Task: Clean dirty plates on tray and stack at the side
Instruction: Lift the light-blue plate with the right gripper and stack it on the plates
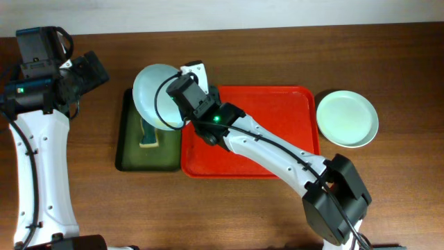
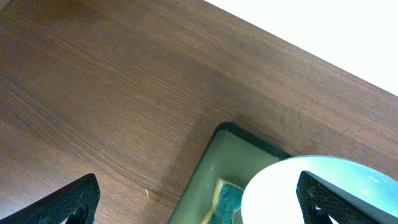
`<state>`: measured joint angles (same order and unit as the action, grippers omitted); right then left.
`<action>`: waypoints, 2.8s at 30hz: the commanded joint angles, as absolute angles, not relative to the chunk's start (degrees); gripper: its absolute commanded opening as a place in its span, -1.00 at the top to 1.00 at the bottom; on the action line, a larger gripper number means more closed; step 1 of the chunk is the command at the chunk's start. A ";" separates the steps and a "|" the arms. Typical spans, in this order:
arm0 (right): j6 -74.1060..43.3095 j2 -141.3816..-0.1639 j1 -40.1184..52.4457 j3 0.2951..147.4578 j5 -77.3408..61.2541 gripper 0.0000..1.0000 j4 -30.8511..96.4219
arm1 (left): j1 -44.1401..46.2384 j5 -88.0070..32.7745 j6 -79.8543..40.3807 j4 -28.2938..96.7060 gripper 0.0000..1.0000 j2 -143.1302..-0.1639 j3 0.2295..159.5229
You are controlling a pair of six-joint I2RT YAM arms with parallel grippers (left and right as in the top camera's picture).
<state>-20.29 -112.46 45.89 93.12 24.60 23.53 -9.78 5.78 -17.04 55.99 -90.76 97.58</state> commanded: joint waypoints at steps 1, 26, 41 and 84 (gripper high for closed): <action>-13.43 -109.51 45.91 97.58 29.06 0.92 23.07 | -9.82 5.34 -17.78 55.86 -0.99 -90.98 97.76; 42.63 -109.54 57.36 99.70 51.72 0.92 -15.09 | -9.82 5.34 -17.78 55.86 -0.99 -90.98 97.76; -28.62 -110.19 30.39 99.55 -5.72 0.92 35.05 | -9.82 5.34 -17.78 55.86 -0.99 -90.98 97.76; 5.17 -110.19 -8.25 86.65 -2.74 -0.77 73.12 | -9.82 5.34 -17.78 55.88 -0.99 -90.98 97.76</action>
